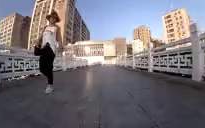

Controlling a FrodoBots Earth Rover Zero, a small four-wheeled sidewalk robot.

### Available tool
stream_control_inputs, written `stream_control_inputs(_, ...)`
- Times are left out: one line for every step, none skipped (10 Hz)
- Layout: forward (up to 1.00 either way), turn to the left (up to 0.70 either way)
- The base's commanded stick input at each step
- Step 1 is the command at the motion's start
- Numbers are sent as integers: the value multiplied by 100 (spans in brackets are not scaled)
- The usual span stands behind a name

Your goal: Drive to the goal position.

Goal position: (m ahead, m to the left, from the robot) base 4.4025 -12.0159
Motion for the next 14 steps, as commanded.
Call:
stream_control_inputs(45,0)
stream_control_inputs(45,0)
stream_control_inputs(45,0)
stream_control_inputs(45,0)
stream_control_inputs(45,0)
stream_control_inputs(45,0)
stream_control_inputs(45,0)
stream_control_inputs(45,0)
stream_control_inputs(45,0)
stream_control_inputs(45,0)
stream_control_inputs(45,0)
stream_control_inputs(45,0)
stream_control_inputs(45,0)
stream_control_inputs(45,0)
